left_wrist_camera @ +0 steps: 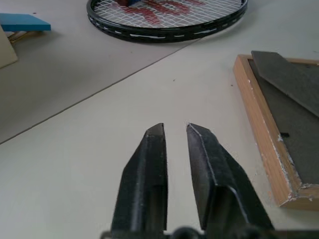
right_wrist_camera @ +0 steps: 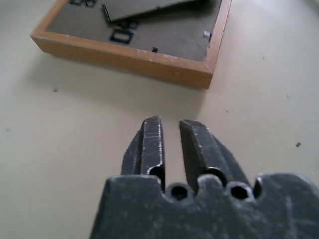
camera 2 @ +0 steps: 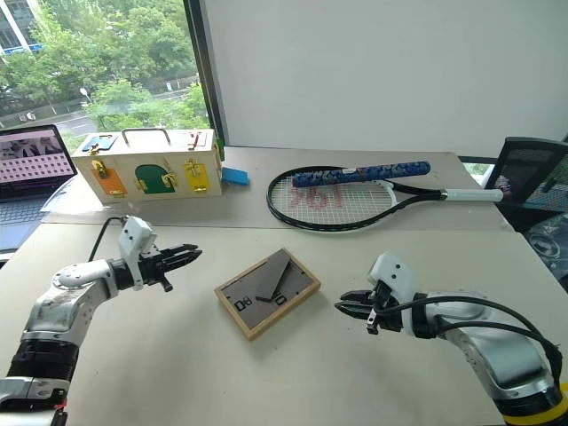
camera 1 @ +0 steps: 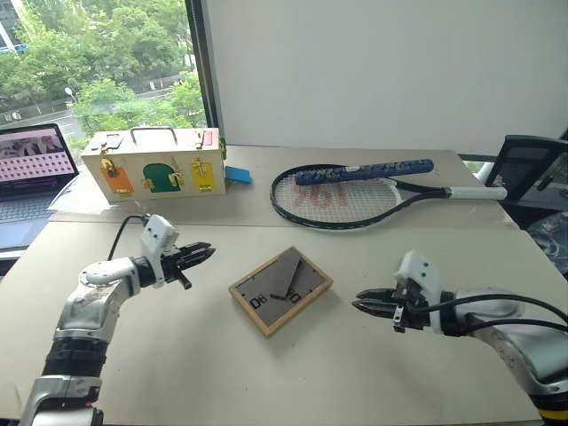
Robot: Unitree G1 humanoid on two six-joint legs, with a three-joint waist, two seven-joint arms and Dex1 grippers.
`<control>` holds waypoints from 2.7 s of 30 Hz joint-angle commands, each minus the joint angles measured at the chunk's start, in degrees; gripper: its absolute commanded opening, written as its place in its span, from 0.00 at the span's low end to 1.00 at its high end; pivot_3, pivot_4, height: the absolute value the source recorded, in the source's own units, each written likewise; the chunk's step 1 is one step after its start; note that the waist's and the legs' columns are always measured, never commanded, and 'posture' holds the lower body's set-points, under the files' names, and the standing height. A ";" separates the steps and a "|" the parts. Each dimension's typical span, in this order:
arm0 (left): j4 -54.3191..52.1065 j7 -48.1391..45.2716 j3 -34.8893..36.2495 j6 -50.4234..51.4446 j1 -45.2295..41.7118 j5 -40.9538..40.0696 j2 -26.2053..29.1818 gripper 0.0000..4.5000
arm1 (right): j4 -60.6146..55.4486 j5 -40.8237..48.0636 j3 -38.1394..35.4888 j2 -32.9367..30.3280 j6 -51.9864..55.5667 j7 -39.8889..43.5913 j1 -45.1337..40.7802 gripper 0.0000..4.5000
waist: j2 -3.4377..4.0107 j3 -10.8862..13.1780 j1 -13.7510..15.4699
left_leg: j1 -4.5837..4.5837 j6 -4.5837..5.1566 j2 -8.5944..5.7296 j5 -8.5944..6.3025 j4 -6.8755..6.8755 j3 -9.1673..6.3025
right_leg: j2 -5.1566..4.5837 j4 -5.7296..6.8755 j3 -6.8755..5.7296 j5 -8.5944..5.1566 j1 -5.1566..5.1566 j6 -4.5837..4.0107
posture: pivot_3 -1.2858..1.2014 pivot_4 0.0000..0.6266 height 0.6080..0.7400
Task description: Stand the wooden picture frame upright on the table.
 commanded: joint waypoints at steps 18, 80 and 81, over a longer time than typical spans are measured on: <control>-21.61 -9.42 -7.24 13.71 11.38 -7.77 -2.70 0.00 | 22.16 -12.92 11.11 13.73 -11.90 4.03 -17.31 0.01 | 0.03 0.02 0.38 | -0.15 0.06 -0.01 -0.04 0.22 -0.05 | -0.01 0.05 -0.05 0.05 0.01 0.08 | 0.52 0.24 0.96; -28.64 28.19 18.82 77.45 8.27 -50.75 -6.92 0.97 | 7.78 -4.83 0.00 -0.34 -8.77 14.74 -3.25 0.00 | -0.05 0.06 0.09 | -0.15 0.07 -0.04 -0.06 0.31 -0.18 | -0.02 0.01 -0.16 -0.06 0.04 0.24 | 0.52 0.24 0.96; -29.46 29.34 17.71 77.45 8.72 -50.48 -7.39 0.97 | 8.53 -5.26 0.24 -0.11 -9.70 14.64 -3.06 0.00 | -0.05 0.05 0.04 | -0.17 0.07 -0.04 -0.06 0.30 -0.18 | -0.02 0.01 -0.16 -0.01 0.02 0.17 | 0.52 0.24 0.96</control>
